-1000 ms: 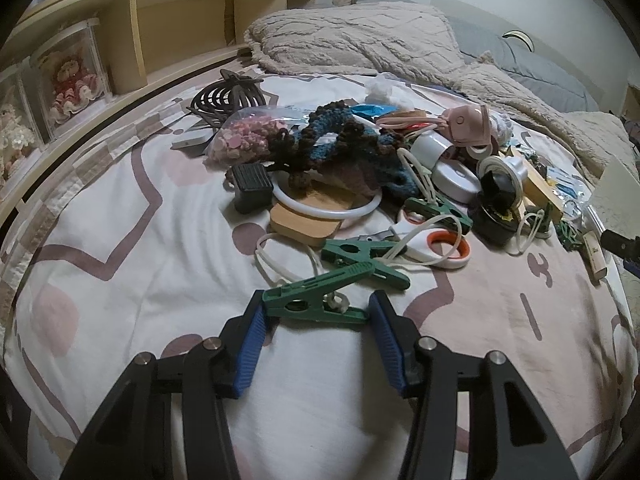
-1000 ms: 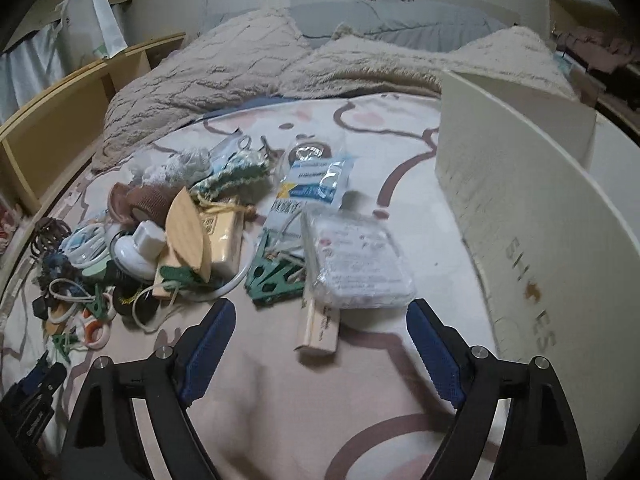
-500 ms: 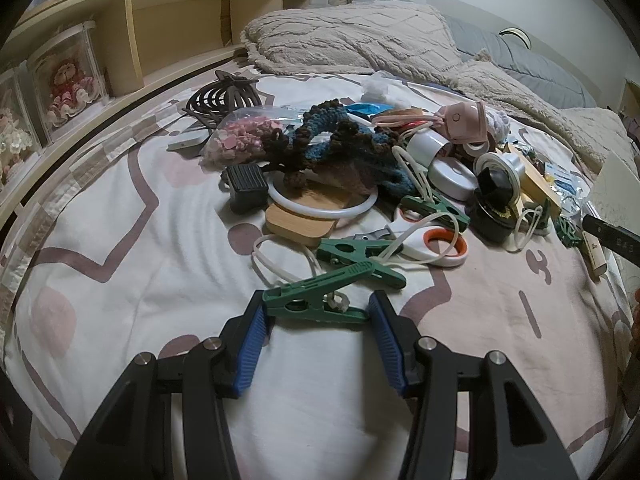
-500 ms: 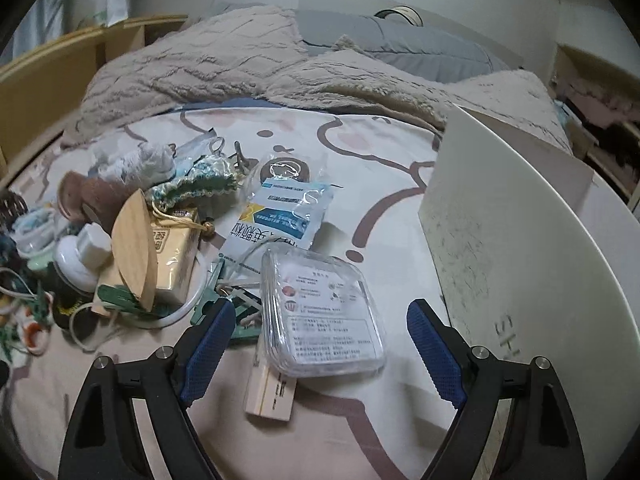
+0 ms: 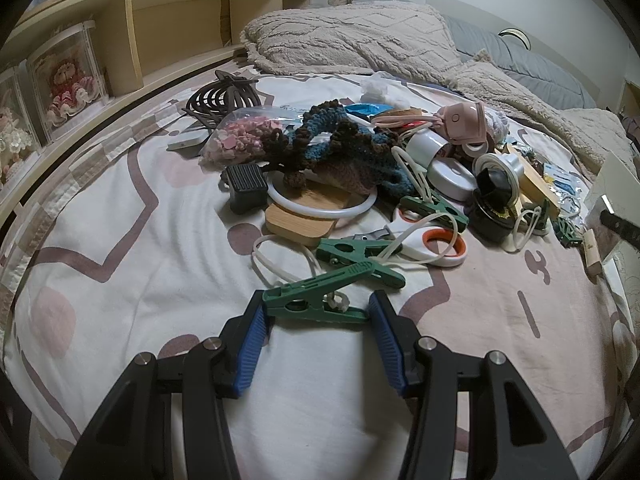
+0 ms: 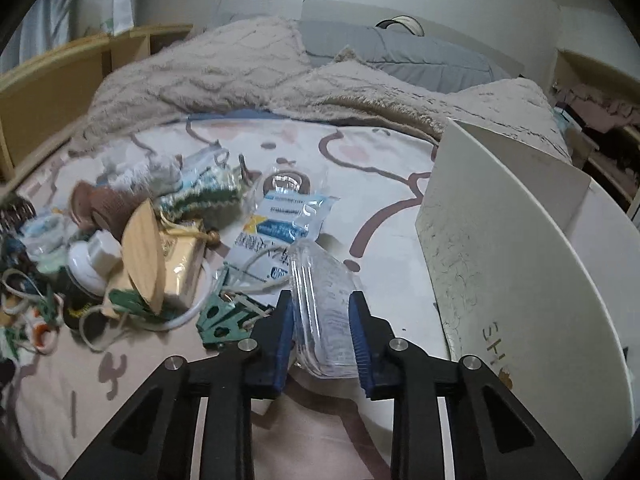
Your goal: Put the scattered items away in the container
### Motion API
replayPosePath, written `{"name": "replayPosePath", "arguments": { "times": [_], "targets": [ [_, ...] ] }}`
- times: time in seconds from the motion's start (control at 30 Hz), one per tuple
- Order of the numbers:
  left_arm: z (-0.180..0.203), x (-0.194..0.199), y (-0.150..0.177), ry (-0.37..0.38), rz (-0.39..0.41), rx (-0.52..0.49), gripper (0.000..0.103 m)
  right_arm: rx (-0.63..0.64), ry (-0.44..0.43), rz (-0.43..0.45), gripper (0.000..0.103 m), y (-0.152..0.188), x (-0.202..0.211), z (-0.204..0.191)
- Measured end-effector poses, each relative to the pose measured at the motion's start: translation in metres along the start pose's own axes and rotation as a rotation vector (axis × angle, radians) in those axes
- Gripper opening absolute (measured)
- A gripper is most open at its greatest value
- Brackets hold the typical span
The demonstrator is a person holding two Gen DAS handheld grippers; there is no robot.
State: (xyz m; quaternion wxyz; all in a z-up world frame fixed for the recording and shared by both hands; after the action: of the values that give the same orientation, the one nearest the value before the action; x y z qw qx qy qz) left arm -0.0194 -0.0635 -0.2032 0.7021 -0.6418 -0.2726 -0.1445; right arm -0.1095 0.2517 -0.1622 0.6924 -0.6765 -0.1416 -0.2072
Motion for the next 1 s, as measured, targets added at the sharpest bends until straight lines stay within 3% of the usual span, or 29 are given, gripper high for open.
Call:
{"name": "replayPosePath", "arguments": {
  "times": [0.23, 0.47, 0.83, 1.0],
  "targets": [
    [0.0, 0.0, 0.0, 0.0, 0.001, -0.001, 0.051, -0.102, -0.085, 0.028, 0.017, -0.013, 0.02, 0.004],
    [0.001, 0.001, 0.0, 0.005, 0.001, 0.002, 0.051, -0.099, -0.189, 0.031, 0.016, -0.014, 0.041, -0.023],
    [0.002, 0.002, 0.0, 0.009, 0.001, 0.005, 0.051, -0.205, -0.409, -0.043, 0.016, 0.0, 0.07, -0.052],
    [0.001, 0.003, -0.001, 0.016, 0.002, 0.012, 0.051, -0.289, -0.51, -0.134, 0.016, 0.017, 0.078, -0.064]
  ]
}}
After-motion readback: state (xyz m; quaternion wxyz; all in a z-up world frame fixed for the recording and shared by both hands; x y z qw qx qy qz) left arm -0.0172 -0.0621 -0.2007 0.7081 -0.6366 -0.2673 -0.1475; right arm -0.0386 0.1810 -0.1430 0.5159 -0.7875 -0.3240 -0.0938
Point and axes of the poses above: each gripper's, at about its wrist camera, not at the fingertips, and x roughly against the way its jaws point, z to its right, y to its underside, the point moved 6 cm from there along -x, roughly the way its jaws point, and after that the axes turned 14 degrees about z, right-handed, at the moved point
